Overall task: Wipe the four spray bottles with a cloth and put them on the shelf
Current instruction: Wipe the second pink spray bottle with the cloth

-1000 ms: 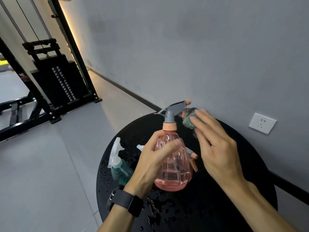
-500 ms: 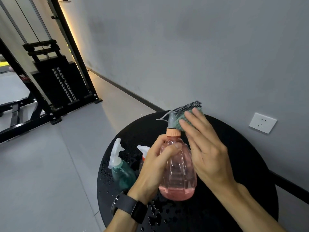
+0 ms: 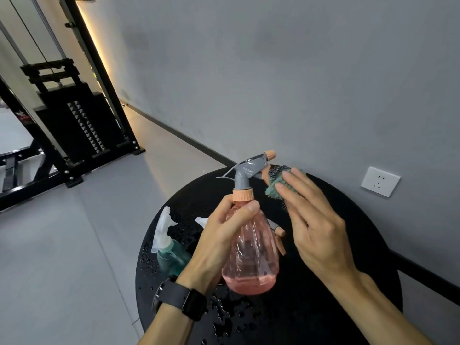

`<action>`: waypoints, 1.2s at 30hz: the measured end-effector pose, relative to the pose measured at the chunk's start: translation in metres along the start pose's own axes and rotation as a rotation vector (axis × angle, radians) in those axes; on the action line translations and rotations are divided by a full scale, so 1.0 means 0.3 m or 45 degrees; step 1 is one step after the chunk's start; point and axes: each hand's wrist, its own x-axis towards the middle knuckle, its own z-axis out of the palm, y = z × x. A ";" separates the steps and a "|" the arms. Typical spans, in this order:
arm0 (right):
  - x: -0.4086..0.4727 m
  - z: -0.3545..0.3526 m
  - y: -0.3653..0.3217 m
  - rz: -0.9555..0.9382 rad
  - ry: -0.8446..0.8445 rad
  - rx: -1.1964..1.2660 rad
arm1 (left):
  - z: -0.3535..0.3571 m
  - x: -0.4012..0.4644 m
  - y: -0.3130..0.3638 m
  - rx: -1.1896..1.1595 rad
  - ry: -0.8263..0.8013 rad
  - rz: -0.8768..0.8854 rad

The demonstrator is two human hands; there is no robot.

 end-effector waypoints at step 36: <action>0.141 -0.121 -0.103 0.083 -0.248 0.056 | 0.059 -0.040 0.016 0.452 0.147 0.273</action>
